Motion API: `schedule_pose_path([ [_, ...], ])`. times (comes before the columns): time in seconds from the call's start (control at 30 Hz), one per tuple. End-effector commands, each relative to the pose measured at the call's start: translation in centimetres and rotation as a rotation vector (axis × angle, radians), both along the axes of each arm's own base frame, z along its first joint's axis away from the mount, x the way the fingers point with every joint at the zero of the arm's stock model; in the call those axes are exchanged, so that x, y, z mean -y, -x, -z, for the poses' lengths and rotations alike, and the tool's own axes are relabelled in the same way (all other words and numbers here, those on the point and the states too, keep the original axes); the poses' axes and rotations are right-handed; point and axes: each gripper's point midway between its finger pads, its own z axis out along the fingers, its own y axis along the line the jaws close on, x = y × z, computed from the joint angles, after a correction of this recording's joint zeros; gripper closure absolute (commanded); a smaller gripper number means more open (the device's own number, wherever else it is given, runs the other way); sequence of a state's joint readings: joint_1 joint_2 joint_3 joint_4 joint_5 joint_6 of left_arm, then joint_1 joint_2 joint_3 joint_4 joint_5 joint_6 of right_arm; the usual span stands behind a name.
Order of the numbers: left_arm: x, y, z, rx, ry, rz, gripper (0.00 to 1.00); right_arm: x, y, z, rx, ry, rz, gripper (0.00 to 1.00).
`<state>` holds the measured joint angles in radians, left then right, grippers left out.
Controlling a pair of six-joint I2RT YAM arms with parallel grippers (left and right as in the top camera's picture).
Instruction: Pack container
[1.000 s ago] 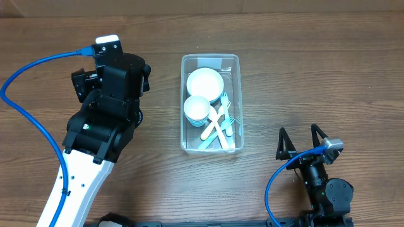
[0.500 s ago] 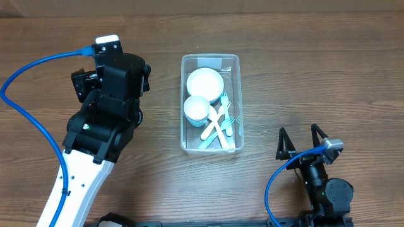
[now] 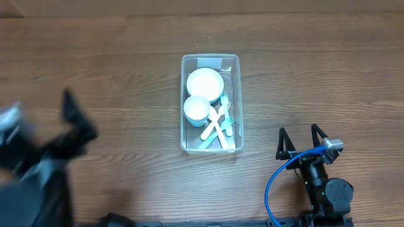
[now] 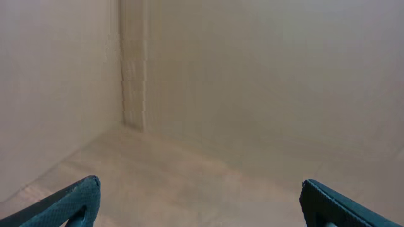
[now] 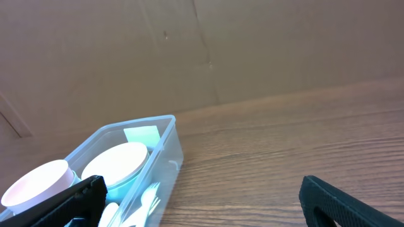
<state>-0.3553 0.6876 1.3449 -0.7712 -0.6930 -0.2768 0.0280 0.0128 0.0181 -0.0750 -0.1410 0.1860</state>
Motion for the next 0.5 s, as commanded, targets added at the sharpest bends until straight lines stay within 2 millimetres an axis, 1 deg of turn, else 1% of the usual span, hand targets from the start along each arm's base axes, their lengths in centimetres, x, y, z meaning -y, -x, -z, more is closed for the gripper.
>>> schedule_pose_path([
  [0.0, -3.1, 7.6, -1.9, 0.16, 0.046, -0.024, 0.0, 0.0, 0.0, 0.2, 0.005, 0.003, 0.004, 0.0],
  [0.03, -3.5, 9.1, -1.6, 0.176, 0.052, -0.012, 0.0, 0.0, 0.0, 0.2, 0.005, 0.004, 0.004, 0.0],
  [0.07, -3.7, 10.9, -0.5, 0.171, 0.053, 0.014, 0.0, 0.0, 0.0, 0.2, 0.005, 0.003, 0.004, 0.0],
  [0.1, -3.7, 11.9, 0.3, 0.161, 0.058, 0.023, 0.0, 0.0, 0.0, 0.2, 0.005, 0.004, 0.004, 0.0],
  [0.13, -3.6, 12.9, 1.8, 0.134, 0.078, 0.03, 0.0, 0.0, 0.0, 0.2, 0.005, 0.003, 0.004, 0.0],
  [0.17, -3.5, 13.4, 2.7, 0.116, 0.096, 0.031, 0.0, 0.0, 0.0, 0.2, 0.005, 0.004, 0.004, 0.0],
  [0.23, -3.0, 14.1, 5.4, 0.066, 0.147, 0.041, 0.0, 0.0, 0.0, 0.2, 0.005, 0.003, 0.004, 0.0],
  [0.3, -2.5, 13.9, 7.8, 0.05, 0.194, 0.049, 0.0, 0.0, 0.0, 0.2, 0.005, 0.003, 0.004, 0.0],
  [0.33, -2.2, 13.5, 9.6, 0.042, 0.23, 0.045, 0.0, 0.0, 0.0, 0.2, 0.005, 0.004, 0.004, 0.0],
  [0.37, -2.1, 12.7, 11.9, 0.036, 0.289, 0.019, 0.0, 0.0, 0.0, 0.2, 0.005, 0.004, 0.004, 0.0],
  [0.43, -2.0, 11.2, 14.7, 0.039, 0.349, -0.007, 0.0, 0.0, 0.0, 0.2, 0.005, 0.004, 0.004, 0.0],
  [0.47, -1.7, 9.8, 16.2, 0.029, 0.364, -0.013, 0.0, 0.0, 0.0, 0.2, 0.005, 0.003, 0.004, 0.0],
])
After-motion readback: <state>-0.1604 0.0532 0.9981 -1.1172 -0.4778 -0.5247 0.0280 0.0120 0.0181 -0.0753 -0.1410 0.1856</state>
